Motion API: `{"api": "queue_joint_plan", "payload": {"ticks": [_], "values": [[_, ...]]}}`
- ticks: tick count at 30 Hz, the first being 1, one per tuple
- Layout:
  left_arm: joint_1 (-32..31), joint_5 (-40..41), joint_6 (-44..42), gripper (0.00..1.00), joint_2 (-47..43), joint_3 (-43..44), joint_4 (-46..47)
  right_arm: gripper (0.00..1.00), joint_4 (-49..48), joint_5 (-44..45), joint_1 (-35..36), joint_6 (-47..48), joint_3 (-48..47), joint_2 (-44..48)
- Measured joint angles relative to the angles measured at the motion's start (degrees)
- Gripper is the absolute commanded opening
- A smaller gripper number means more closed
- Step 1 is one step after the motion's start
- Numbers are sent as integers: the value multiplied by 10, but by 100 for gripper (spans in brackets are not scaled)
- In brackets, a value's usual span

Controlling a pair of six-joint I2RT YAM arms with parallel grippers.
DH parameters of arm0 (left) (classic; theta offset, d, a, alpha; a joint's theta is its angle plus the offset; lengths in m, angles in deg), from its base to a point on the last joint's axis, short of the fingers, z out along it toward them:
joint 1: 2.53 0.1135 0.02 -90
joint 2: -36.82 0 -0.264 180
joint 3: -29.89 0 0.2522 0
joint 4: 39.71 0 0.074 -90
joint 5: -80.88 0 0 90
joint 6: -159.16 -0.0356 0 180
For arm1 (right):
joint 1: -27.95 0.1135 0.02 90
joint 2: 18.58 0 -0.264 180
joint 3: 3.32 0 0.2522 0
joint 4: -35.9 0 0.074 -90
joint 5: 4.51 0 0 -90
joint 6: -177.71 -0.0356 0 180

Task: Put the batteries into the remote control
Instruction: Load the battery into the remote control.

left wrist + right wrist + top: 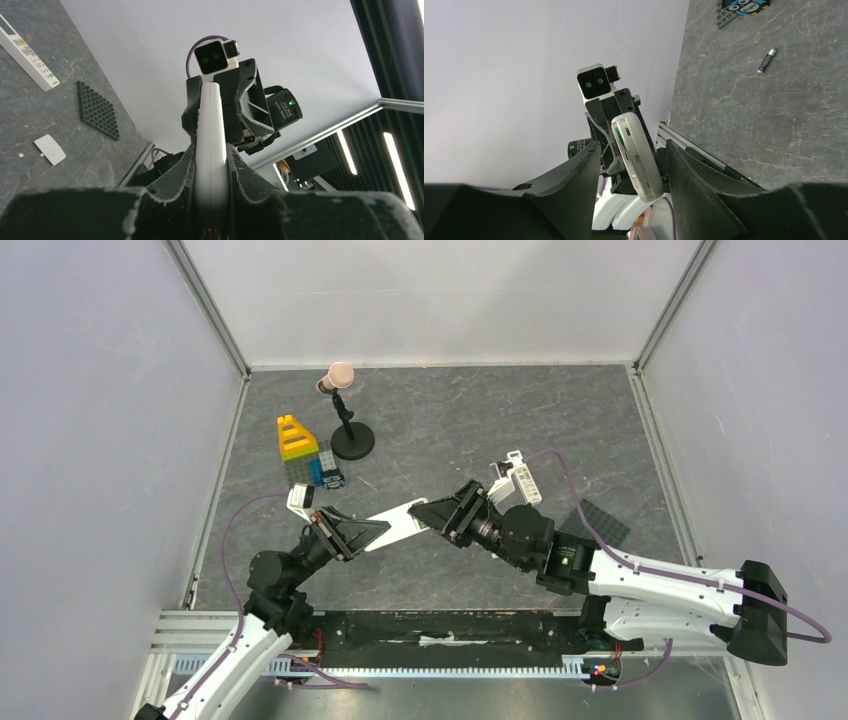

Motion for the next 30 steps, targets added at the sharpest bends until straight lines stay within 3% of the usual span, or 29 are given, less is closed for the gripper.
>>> {"api": "queue_joint_plan", "payload": {"ticks": [9,30], "values": [[0,-19,-31,2,-8,0,-6,49,-12,10,0,-21,8,0],[-1,-26,-65,2,-48,0,-32,18,-103,-16,0,-62,65,8]]}}
